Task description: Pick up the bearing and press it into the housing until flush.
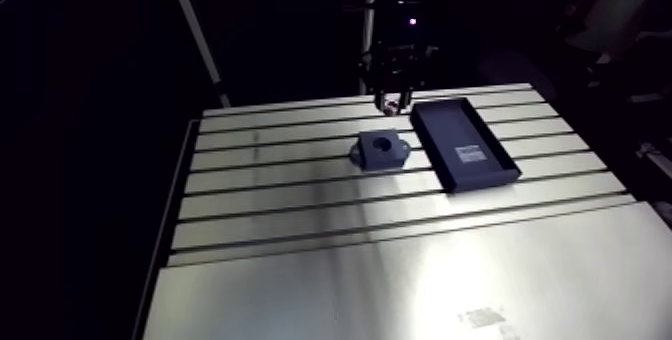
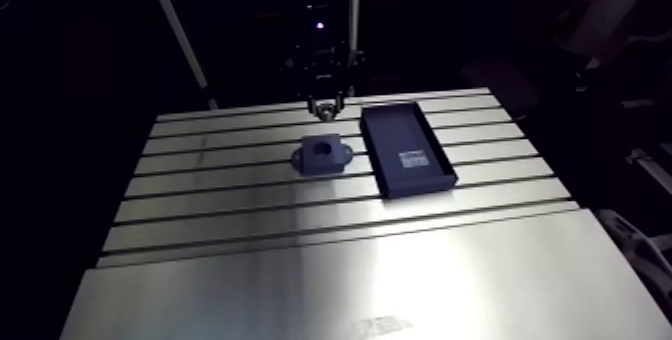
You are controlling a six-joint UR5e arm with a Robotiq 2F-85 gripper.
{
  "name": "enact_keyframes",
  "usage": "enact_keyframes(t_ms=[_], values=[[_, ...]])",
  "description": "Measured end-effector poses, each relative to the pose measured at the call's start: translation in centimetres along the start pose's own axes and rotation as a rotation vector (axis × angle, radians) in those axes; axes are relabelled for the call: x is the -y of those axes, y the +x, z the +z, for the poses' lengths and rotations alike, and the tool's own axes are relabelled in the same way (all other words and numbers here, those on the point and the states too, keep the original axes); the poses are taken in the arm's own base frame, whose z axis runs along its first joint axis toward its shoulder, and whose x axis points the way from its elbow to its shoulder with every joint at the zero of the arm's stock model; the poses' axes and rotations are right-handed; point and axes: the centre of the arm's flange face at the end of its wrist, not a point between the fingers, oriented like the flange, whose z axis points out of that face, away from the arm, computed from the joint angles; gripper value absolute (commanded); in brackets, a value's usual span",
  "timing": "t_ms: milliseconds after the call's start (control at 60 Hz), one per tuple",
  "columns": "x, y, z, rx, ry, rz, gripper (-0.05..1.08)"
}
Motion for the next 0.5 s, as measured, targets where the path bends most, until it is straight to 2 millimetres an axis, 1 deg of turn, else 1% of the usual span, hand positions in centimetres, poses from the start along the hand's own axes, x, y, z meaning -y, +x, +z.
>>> enact_keyframes(t_ms=[500], values=[[1.1, -0.7, 1.7, 0.008, 0.011, -0.013, 0.66]])
